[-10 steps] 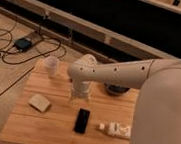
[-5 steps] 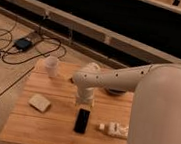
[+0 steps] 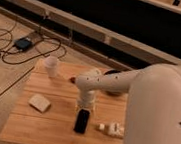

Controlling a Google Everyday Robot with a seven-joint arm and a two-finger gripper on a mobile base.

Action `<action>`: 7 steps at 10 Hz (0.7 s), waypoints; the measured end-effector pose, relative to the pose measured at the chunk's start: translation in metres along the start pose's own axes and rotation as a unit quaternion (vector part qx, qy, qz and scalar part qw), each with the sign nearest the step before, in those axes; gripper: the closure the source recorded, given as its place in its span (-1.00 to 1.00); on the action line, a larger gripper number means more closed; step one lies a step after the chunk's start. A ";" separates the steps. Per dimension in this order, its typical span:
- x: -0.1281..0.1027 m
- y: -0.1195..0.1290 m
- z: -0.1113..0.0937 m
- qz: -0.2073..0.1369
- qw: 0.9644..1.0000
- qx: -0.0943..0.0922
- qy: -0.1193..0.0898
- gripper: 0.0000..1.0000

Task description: Place the eraser in the ceramic cup

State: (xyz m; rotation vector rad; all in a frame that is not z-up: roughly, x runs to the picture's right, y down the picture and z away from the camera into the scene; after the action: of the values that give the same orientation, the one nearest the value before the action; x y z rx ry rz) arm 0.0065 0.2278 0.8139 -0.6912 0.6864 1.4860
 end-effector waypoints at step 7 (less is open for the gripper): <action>-0.009 -0.007 0.011 0.010 1.000 -0.001 0.020 0.92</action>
State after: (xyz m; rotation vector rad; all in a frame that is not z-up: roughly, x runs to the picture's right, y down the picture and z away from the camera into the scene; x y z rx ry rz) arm 0.0139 0.2309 0.8276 -0.7195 0.7249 1.4934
